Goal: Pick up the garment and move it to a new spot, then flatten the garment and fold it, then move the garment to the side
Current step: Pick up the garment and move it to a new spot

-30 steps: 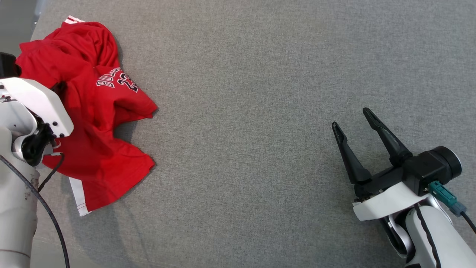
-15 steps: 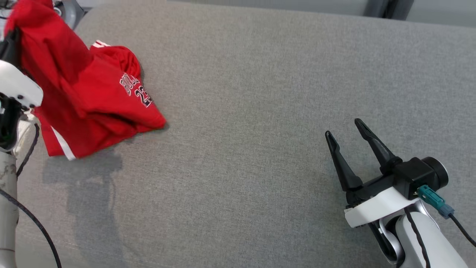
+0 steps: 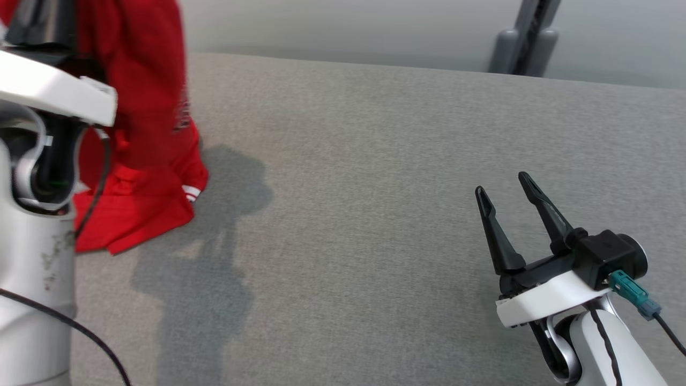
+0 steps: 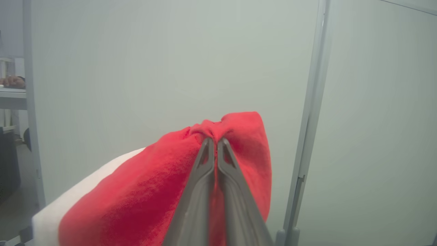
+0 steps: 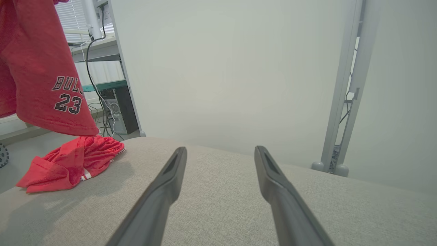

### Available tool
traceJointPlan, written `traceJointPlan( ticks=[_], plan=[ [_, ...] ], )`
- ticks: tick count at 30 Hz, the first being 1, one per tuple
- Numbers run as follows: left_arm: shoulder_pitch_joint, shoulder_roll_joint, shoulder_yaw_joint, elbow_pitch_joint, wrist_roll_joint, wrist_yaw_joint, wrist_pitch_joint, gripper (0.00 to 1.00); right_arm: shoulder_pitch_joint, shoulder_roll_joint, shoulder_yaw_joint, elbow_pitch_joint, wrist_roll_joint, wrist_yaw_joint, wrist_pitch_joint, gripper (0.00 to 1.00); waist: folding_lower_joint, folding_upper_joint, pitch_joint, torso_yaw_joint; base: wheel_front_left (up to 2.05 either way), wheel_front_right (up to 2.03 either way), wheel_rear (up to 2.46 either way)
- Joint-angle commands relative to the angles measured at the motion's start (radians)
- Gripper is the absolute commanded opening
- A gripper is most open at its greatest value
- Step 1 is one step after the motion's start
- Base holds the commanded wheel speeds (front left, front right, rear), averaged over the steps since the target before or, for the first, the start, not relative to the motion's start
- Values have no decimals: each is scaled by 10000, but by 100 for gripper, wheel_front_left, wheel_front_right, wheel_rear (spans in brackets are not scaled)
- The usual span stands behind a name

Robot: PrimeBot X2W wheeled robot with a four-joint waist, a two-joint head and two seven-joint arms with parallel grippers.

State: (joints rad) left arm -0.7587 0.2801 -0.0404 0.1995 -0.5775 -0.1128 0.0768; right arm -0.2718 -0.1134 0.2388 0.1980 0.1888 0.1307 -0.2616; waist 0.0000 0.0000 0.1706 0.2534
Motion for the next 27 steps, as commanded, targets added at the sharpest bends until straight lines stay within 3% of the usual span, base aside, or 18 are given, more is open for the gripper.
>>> traceJointPlan(
  ticks=[1, 14, 24, 27],
  plan=[
    [103, -47, -38, -133, -77, 28, 46, 0, 111, -14, -35, -49, -10, 1, -47, 100, 0, 0, -97, -179, 0, 0, 0],
    [707, -1543, -1700, -2298, -415, 375, 1249, 0, -167, 226, -954, -388, -123, 1, -49, 100, 0, 0, 67, -2193, 0, 0, 0],
    [706, -2224, -3293, -2463, -1190, 975, 1606, 0, -281, 485, -1501, -715, -44, 1, -49, 100, 0, 0, 680, -3978, 0, 0, 0],
    [674, -2259, -3687, -2545, -1967, 1459, 1377, 0, -248, 547, -1543, -772, -44, 1, -50, 100, 0, 0, 837, -4270, 0, 0, 0]
  ],
)
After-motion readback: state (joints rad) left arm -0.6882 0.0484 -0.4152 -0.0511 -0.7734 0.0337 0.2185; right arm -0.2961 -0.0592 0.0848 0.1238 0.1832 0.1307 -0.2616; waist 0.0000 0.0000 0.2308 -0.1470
